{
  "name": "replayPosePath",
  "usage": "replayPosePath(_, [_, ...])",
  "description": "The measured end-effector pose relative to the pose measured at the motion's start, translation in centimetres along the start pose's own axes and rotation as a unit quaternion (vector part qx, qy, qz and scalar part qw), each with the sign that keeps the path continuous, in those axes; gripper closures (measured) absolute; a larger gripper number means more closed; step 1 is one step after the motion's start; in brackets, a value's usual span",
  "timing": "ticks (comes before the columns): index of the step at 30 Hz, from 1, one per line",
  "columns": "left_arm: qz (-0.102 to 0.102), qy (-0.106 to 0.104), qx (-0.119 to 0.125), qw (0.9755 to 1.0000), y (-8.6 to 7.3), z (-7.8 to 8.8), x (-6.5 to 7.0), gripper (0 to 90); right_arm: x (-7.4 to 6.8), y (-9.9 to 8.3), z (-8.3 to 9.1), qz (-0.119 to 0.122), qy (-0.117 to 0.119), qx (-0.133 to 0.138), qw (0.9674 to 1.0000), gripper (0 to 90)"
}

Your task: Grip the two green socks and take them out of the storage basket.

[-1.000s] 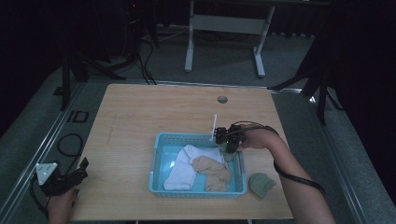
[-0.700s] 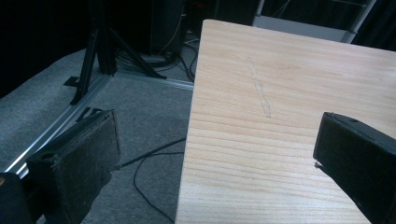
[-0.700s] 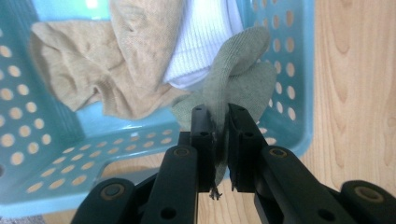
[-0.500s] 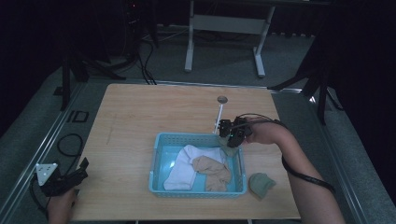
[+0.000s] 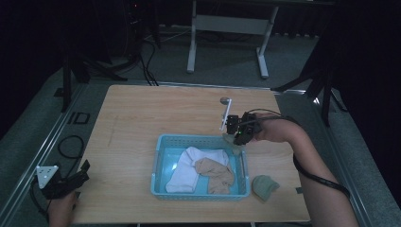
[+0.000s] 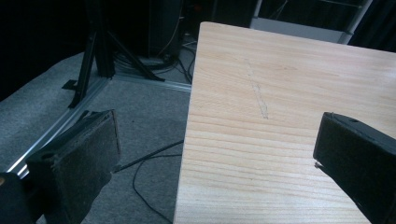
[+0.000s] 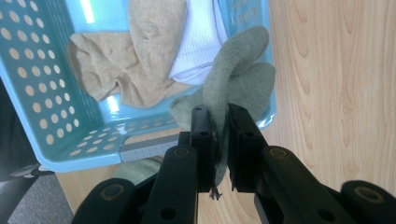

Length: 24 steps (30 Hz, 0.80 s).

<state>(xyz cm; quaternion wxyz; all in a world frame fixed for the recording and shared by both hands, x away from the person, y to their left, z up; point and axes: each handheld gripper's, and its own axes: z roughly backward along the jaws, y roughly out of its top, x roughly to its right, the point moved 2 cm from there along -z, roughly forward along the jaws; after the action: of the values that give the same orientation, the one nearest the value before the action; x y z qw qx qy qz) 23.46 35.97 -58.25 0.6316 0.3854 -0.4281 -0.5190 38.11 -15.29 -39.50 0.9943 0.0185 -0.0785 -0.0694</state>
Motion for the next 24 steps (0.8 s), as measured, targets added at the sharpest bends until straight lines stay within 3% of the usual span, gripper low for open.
replayPosePath(14, [0.003,0.002,-0.001,1.0000,0.0,0.0,0.0,0.7,0.9,-3.0,1.9,-0.028,-0.018,0.006,0.9994,82.1])
replayPosePath(24, [0.002,0.002,-0.001,1.0000,0.0,0.0,0.0,0.7,1.6,-6.2,1.7,-0.057,-0.021,-0.002,0.9981,82.1])
